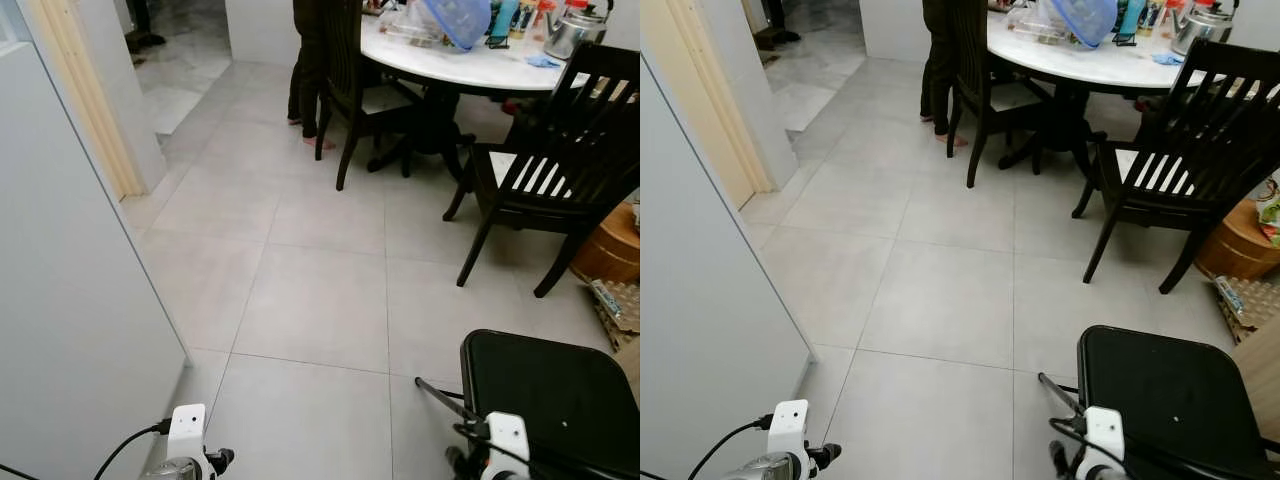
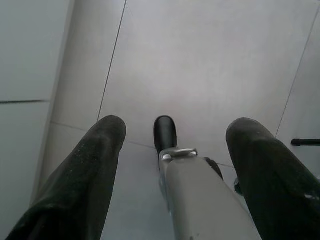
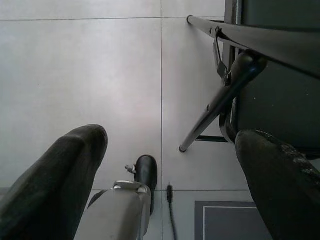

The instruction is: Restocking fridge

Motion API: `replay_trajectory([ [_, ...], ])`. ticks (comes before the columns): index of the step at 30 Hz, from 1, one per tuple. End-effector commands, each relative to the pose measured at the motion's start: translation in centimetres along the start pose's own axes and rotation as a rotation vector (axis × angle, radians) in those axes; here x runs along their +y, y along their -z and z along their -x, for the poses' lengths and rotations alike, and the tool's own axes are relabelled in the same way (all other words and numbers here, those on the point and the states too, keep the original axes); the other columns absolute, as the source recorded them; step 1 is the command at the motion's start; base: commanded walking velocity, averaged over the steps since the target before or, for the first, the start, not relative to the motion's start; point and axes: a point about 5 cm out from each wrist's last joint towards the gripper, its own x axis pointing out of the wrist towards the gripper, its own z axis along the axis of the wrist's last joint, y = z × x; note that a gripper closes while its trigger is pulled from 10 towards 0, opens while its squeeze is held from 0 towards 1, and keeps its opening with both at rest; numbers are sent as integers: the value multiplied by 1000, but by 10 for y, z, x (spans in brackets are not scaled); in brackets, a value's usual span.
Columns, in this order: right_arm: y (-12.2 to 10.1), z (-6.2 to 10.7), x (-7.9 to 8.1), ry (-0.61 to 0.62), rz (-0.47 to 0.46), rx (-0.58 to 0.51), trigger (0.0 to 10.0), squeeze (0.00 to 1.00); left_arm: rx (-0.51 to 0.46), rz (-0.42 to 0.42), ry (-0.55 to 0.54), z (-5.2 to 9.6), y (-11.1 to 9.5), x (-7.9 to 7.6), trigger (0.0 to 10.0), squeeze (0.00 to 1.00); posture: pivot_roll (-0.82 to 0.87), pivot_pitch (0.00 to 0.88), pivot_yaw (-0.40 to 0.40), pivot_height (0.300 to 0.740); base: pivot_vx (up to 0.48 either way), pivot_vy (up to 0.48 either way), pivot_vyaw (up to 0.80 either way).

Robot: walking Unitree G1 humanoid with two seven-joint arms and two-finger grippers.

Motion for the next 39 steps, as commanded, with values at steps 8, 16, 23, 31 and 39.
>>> replay_trajectory([
  [8, -1, 1, -4, 6, -8, 7, 10000, 0, 26, -5, -9, 0, 3, 2, 10000, 0, 19, 0, -67, 740, 0, 0, 0],
  [16, 1, 0, -2, -3, -2, 24, 10000, 0, 24, -37, -19, 0, 2, 4, 10000, 0, 15, 0, -57, 740, 0, 0, 0],
  [23, -1, 0, -1, -20, 31, 14, 10000, 0, 31, -71, -13, 1, 2, 5, 10000, 0, -7, 0, -43, 740, 0, 0, 132],
  [31, -1, 0, 1, -27, 45, 15, 10000, 0, 27, -79, -18, 1, 1, 7, 10000, 0, 3, 0, -40, 740, 0, 0, 774],
  [39, 0, 0, 2, -34, 43, 21, 10000, 0, 31, -95, -20, 1, 1, 8, 10000, 0, 9, 0, -37, 740, 0, 0, 800],
])
